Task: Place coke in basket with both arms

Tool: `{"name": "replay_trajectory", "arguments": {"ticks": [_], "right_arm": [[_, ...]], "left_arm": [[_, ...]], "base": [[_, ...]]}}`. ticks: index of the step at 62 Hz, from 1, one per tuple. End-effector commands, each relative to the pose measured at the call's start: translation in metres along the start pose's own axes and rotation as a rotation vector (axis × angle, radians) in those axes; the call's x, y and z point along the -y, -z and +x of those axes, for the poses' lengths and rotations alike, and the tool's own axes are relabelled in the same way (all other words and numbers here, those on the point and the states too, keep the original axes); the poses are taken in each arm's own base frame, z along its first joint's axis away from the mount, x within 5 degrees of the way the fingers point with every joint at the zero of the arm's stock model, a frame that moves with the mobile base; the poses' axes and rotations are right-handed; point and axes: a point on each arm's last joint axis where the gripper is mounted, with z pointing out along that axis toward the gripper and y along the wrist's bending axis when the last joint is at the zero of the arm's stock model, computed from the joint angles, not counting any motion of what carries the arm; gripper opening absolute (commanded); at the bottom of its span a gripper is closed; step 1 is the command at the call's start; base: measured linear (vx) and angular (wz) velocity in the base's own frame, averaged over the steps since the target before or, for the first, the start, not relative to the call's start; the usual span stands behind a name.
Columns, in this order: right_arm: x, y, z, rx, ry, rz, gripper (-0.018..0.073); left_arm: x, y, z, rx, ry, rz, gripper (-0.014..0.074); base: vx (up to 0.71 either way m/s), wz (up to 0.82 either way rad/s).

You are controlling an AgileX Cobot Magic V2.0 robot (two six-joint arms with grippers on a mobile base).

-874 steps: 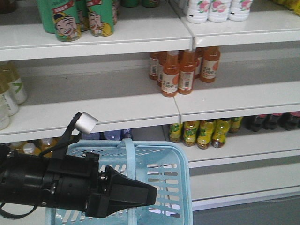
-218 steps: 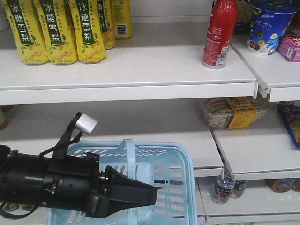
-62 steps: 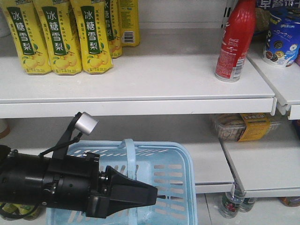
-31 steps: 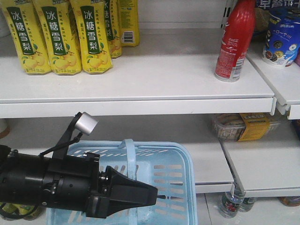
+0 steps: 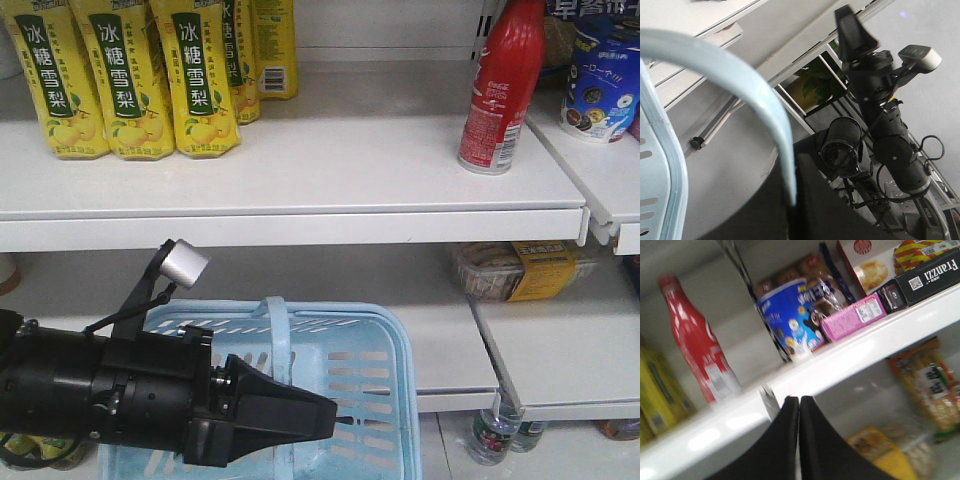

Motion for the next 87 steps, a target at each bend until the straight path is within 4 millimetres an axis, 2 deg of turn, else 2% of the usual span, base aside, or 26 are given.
{"name": "replay_trajectory", "arguments": {"ticks": [1, 5, 13, 18, 24, 28, 35, 40, 48, 65, 79, 87], "right_arm": [[-0.005, 0.003, -0.015, 0.177, -0.253, -0.082, -0.0008], [-0.011, 0.003, -0.022, 0.197, -0.275, -0.128, -0.0006], [-0.044, 0.0, -0.051, 0.162, -0.028, -0.247, -0.0005], [-0.061, -0.007, -0.07, 0.099, 0.138, -0.253, 0.0011], [-0.081, -0.022, -0.092, 0.059, 0.303, -0.293, 0.0078], [-0.092, -0.031, -0.1, 0.042, 0.376, -0.331, 0.0162], [-0.101, -0.048, -0.099, -0.011, 0.481, -0.383, 0.0358], [-0.101, -0.058, -0.092, -0.065, 0.411, -0.388, 0.0487], [-0.106, -0.077, -0.09, -0.111, 0.417, -0.41, 0.0596], [-0.131, -0.137, -0.103, -0.155, 0.485, -0.457, 0.0588], [-0.137, -0.191, -0.093, -0.23, 0.472, -0.469, 0.0588], [-0.138, -0.216, -0.085, -0.259, 0.48, -0.481, 0.0588]], "left_arm": [[0.019, 0.004, -0.008, 0.056, -0.019, 0.085, -0.0006], [0.019, 0.004, -0.008, 0.056, -0.019, 0.085, -0.0006], [0.019, 0.004, -0.008, 0.056, -0.019, 0.085, -0.0006], [0.019, 0.004, -0.008, 0.056, -0.019, 0.085, -0.0006], [0.019, 0.004, -0.008, 0.056, -0.019, 0.085, -0.0006], [0.019, 0.004, -0.008, 0.056, -0.019, 0.085, -0.0006], [0.019, 0.004, -0.008, 0.056, -0.019, 0.085, -0.0006], [0.019, 0.004, -0.008, 0.056, -0.019, 0.085, -0.0006], [0.019, 0.004, -0.008, 0.056, -0.019, 0.085, -0.0006], [0.019, 0.004, -0.008, 0.056, -0.019, 0.085, -0.0006], [0.019, 0.004, -0.008, 0.056, -0.019, 0.085, -0.0006], [0.019, 0.004, -0.008, 0.056, -0.019, 0.085, -0.0006]], "base": [[0.0, 0.0], [0.0, 0.0], [0.0, 0.0], [0.0, 0.0], [0.0, 0.0], [0.0, 0.0], [0.0, 0.0], [0.0, 0.0], [0.0, 0.0], [0.0, 0.0], [0.0, 0.0], [0.0, 0.0]]}}
